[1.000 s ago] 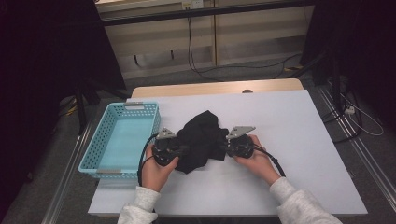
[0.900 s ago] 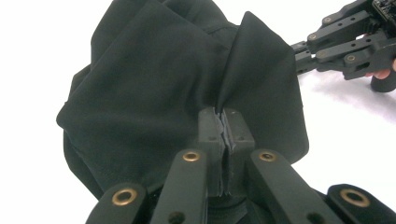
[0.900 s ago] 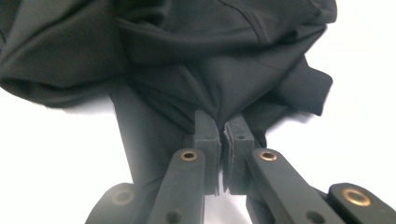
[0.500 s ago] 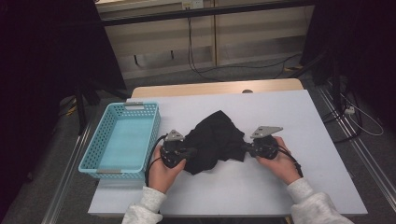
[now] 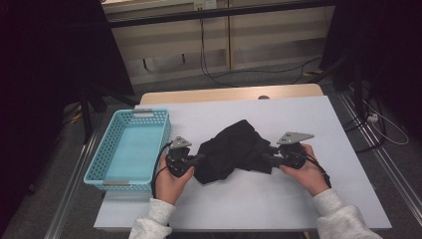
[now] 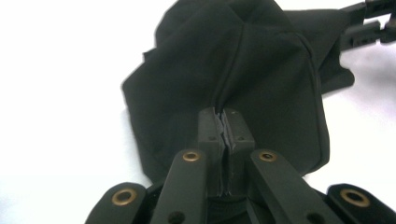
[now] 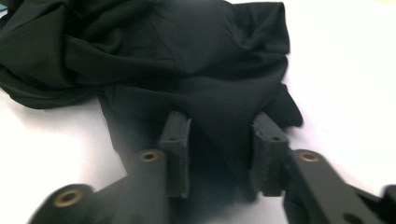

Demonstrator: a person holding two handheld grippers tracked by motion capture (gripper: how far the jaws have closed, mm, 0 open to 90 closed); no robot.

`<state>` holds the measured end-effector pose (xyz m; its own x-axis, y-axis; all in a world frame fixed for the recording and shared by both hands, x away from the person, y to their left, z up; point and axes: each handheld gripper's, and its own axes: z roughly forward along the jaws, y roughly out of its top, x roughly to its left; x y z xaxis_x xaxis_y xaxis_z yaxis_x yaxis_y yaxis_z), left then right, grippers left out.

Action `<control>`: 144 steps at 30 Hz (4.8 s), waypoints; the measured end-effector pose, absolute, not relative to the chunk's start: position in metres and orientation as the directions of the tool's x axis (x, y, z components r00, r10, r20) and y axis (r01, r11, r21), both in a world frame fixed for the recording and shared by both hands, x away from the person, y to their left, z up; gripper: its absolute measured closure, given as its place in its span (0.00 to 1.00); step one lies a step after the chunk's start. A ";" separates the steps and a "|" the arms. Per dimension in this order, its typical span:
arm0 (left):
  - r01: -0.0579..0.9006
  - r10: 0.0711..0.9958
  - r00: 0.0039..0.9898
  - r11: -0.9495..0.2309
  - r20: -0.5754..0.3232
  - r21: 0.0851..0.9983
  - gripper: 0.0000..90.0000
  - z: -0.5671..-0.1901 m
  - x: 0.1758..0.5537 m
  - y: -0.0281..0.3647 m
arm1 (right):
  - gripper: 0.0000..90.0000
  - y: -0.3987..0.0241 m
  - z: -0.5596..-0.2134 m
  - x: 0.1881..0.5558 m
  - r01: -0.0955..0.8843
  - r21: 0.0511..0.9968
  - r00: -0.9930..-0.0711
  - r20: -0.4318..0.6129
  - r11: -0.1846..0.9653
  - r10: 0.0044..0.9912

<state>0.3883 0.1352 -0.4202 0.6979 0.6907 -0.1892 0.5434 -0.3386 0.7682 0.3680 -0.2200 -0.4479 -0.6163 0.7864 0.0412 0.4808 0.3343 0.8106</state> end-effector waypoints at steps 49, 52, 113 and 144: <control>0.503 0.724 0.665 -0.254 -0.182 0.826 0.98 -0.397 0.382 0.167 | 0.97 -0.217 -0.414 0.379 0.404 0.892 -0.662 0.134 0.201 0.737; 0.507 0.731 0.655 -0.236 -0.192 0.829 0.98 -0.397 0.384 0.169 | 0.97 -0.228 -0.416 0.378 0.414 0.892 -0.644 0.146 0.182 0.751; 0.515 0.644 0.742 -0.370 -0.186 0.773 0.41 -0.419 0.381 0.107 | 0.97 -0.244 -0.440 0.373 0.489 0.845 -0.606 0.151 0.216 0.781; 0.533 0.618 0.766 -0.455 -0.177 0.714 0.94 -0.433 0.379 0.103 | 0.97 -0.238 -0.442 0.373 0.493 0.836 -0.613 0.140 0.239 0.777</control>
